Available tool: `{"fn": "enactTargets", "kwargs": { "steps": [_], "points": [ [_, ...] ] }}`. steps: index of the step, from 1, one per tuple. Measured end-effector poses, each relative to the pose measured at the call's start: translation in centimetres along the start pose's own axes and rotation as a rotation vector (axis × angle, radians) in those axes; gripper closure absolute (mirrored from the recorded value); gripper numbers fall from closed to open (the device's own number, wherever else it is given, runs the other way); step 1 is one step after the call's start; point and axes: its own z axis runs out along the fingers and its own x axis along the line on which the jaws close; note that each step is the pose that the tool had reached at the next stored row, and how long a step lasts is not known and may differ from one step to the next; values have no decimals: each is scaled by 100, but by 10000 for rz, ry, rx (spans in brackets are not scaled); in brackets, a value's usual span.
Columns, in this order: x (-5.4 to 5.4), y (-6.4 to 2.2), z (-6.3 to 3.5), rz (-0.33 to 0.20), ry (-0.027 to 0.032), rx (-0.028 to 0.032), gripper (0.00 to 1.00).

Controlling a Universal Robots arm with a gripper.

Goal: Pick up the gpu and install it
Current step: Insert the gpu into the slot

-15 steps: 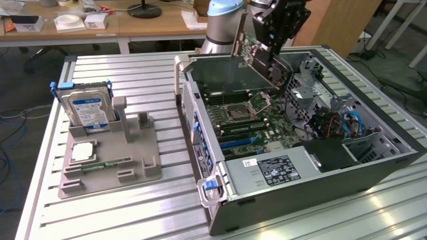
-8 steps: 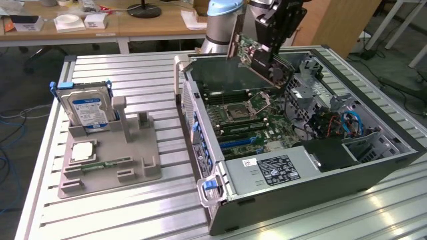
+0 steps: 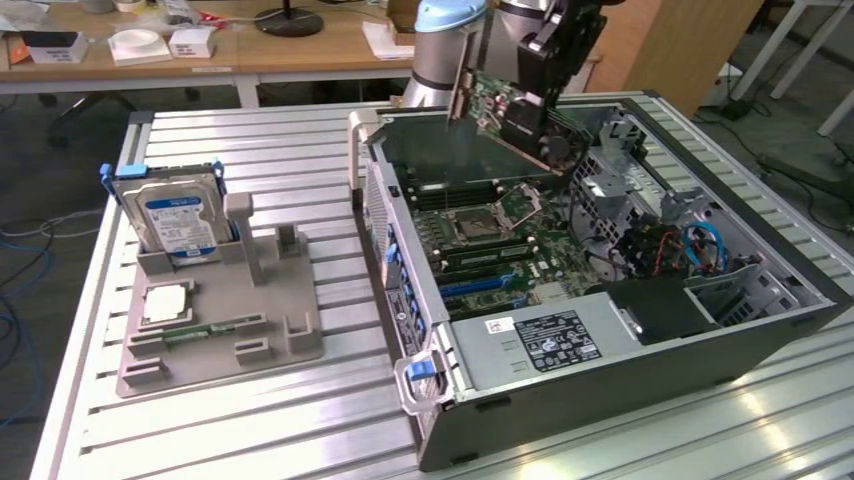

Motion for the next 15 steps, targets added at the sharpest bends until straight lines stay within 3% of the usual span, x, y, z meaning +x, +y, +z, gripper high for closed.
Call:
{"fn": "enactTargets", "kwargs": {
  "steps": [15],
  "points": [
    [0, -1, 20, -2389, 79, 4, 74]
  ]
}}
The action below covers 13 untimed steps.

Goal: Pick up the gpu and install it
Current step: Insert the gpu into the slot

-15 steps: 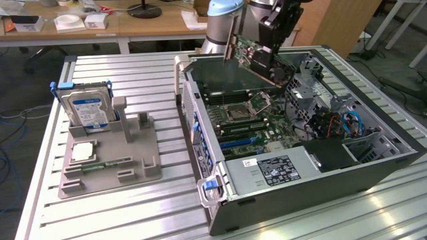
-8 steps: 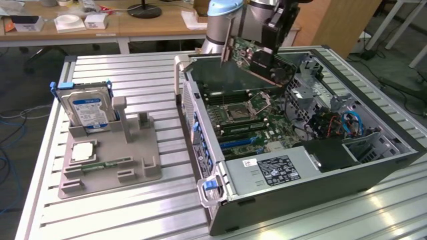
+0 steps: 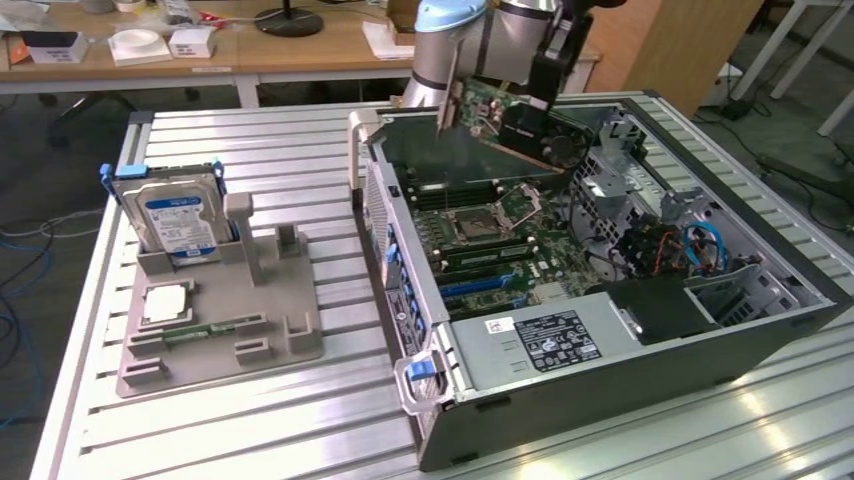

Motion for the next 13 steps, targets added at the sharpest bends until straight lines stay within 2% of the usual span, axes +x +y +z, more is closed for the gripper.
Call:
{"fn": "enactTargets", "kwargs": {
  "steps": [7, 9, 10, 11, 13],
  "points": [
    [0, -1, 12, -939, 30, 1, 74],
    [-1, -2, 14, -1116, 19, -13, 74],
    [-2, -3, 16, -1177, -10, -37, 74],
    [-3, -4, 18, -1226, -65, -79, 74],
    [-4, -5, 20, -1295, -234, -211, 74]
  ]
}}
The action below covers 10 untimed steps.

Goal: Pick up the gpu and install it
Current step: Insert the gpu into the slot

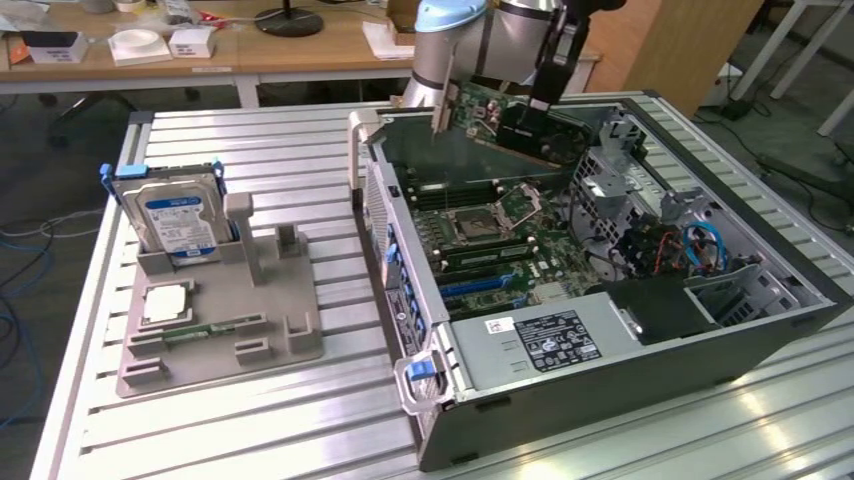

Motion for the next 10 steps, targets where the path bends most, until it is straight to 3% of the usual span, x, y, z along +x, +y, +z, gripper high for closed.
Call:
{"fn": "enactTargets", "kwargs": {
  "steps": [1, 2, 8, 9, 10],
  "points": [
    [0, 0, 1, -27, -88, -61, 74],
    [0, 0, 5, -63, -115, -79, 74],
    [0, -2, 17, -846, -83, -107, 74],
    [0, -3, 17, -955, -86, -96, 74],
    [0, -3, 18, -1075, -109, -49, 74]
  ]
}}
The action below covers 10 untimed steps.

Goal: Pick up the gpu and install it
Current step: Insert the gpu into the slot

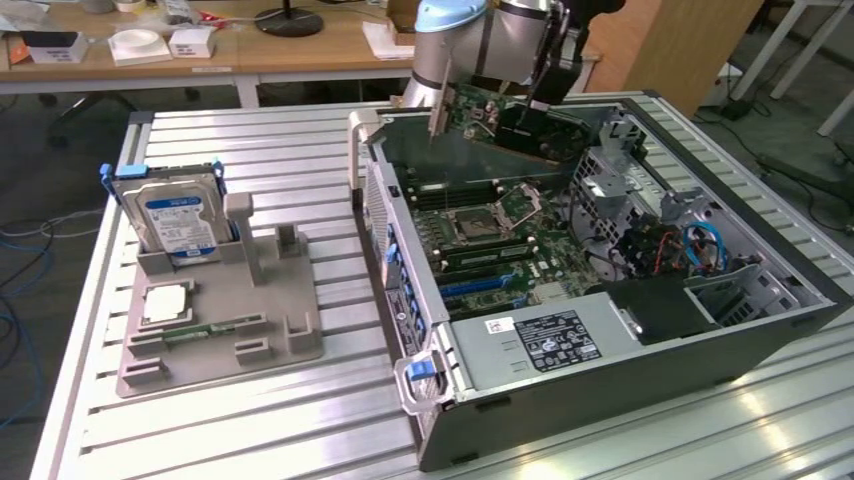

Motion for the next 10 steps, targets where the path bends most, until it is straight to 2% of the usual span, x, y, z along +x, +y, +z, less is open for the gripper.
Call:
{"fn": "enactTargets", "kwargs": {
  "steps": [5, 6, 8, 10],
  "points": [
    [3, -2, 5, -556, -185, 385, 74],
    [4, -2, 7, -646, -214, 444, 74],
    [6, -4, 16, -785, -238, 495, 74],
    [13, -7, 29, -882, -238, 497, 74]
  ]
}}
